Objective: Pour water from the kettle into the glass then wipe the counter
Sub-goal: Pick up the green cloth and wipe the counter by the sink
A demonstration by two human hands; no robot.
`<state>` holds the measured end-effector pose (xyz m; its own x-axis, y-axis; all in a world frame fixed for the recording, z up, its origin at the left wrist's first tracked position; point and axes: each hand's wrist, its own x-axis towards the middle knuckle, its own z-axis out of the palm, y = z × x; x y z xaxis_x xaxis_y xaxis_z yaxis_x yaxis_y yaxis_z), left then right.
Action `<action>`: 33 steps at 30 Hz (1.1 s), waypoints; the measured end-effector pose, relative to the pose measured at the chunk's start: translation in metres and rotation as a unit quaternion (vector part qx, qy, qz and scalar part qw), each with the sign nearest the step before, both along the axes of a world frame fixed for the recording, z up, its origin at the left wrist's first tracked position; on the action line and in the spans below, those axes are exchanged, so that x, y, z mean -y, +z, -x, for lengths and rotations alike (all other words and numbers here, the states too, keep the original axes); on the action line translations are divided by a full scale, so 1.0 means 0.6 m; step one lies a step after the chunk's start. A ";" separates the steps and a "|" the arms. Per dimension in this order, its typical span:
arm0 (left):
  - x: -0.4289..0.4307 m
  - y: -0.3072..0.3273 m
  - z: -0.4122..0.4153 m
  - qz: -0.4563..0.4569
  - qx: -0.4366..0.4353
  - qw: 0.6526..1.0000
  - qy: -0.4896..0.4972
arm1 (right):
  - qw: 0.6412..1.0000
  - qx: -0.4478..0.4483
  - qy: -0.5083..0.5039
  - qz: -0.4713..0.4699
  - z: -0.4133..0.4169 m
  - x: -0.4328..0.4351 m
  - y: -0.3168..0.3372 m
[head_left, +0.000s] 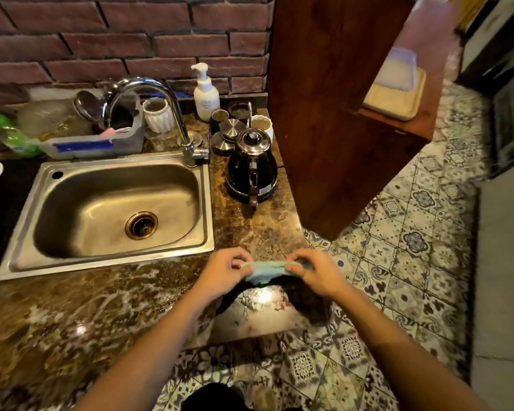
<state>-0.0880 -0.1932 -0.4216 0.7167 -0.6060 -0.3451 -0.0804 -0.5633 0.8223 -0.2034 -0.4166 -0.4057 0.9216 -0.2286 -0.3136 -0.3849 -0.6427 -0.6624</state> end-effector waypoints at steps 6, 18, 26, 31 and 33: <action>-0.027 0.081 0.019 0.071 -0.007 0.997 0.007 | 0.998 0.056 0.013 -0.039 0.024 -0.004 0.066; -0.057 0.222 0.168 0.296 -0.163 0.931 0.139 | 0.812 0.089 -0.105 -0.567 0.130 -0.073 0.164; -0.054 0.291 0.217 0.319 -0.185 0.921 0.126 | 0.674 0.091 -0.083 -0.728 0.195 -0.111 0.190; -0.073 0.293 0.212 0.291 -0.149 0.937 0.121 | 0.722 0.056 -0.070 -0.686 0.200 -0.121 0.193; -0.087 0.285 0.205 0.273 -0.136 0.944 0.126 | 0.751 0.038 -0.070 -0.656 0.195 -0.128 0.192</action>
<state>-0.2111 -0.1410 -0.2507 0.7914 -0.5694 -0.2223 0.2556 -0.0222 0.9665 -0.3206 -0.3399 -0.2905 0.9437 0.1347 -0.3021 -0.3175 0.6251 -0.7131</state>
